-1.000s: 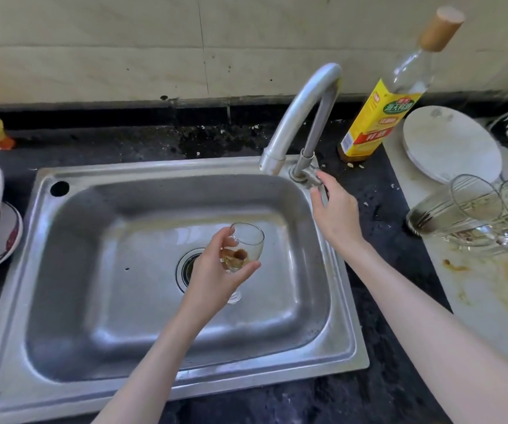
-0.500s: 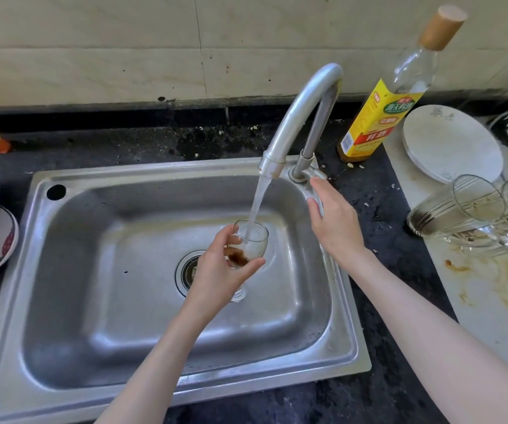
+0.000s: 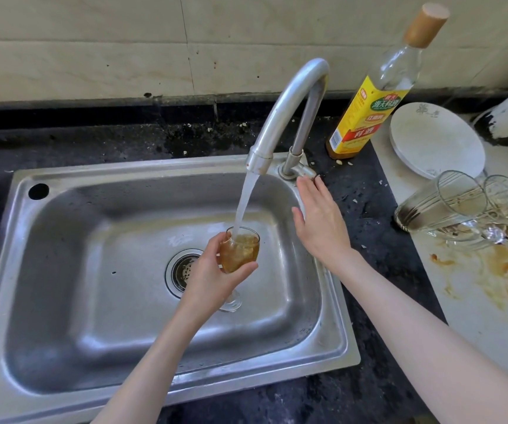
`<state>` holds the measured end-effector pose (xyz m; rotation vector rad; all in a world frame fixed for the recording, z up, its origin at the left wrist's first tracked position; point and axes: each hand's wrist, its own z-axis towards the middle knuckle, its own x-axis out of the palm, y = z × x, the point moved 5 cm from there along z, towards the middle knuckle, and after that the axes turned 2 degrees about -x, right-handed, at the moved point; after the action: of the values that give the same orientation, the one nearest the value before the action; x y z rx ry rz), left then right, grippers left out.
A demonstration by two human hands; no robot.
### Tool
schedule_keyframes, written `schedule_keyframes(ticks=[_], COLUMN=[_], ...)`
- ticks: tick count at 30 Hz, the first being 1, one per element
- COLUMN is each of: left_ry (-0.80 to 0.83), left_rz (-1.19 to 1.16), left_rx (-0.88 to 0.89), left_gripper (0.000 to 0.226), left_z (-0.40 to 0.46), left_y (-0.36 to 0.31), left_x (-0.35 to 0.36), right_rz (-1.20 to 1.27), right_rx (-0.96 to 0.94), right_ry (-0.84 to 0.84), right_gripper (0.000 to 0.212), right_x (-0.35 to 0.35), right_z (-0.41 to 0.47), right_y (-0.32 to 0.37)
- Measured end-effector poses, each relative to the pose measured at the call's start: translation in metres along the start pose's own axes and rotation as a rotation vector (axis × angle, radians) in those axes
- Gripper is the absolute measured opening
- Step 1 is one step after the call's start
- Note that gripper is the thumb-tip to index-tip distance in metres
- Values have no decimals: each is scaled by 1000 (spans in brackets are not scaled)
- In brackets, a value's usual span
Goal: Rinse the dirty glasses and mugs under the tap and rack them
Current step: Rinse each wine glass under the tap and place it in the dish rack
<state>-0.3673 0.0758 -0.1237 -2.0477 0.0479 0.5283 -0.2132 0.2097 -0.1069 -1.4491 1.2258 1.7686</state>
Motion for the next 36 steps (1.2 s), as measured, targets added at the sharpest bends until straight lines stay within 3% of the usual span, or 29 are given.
schedule_keyframes(ticks=[3, 7, 9, 13, 18, 22, 26, 31, 36], left_ry=[40, 153, 206, 253, 289, 270, 161, -52, -7], left_rz=[-98, -549, -731, -959, -967, -881, -665, -437, -286], left_rx=[-145, -469, -657, -884, -941, -883, -657, -340, -93], left_gripper=[61, 35, 27, 40, 52, 50, 32, 50, 50], left_z=[3, 2, 1, 0, 0, 5, 12, 11, 6], left_y=[11, 31, 41, 50, 52, 50, 41, 22, 7], left_x=[1, 8, 11, 13, 17, 19, 17, 7, 1], right_rz=[23, 95, 210, 483, 746, 732, 737, 998, 1258], right_rx=[-32, -60, 21, 318, 473, 465, 458, 546, 574], right_ry=[-52, -193, -48, 424, 570, 629, 638, 470, 271], right_gripper=[57, 42, 37, 35, 30, 30, 30, 28, 25], right_x=[-1, 0, 6, 30, 36, 36, 41, 45, 54], right_z=[-16, -43, -48, -55, -59, -60, -61, -64, -73], right_y=[11, 31, 39, 44, 53, 61, 64, 68, 75])
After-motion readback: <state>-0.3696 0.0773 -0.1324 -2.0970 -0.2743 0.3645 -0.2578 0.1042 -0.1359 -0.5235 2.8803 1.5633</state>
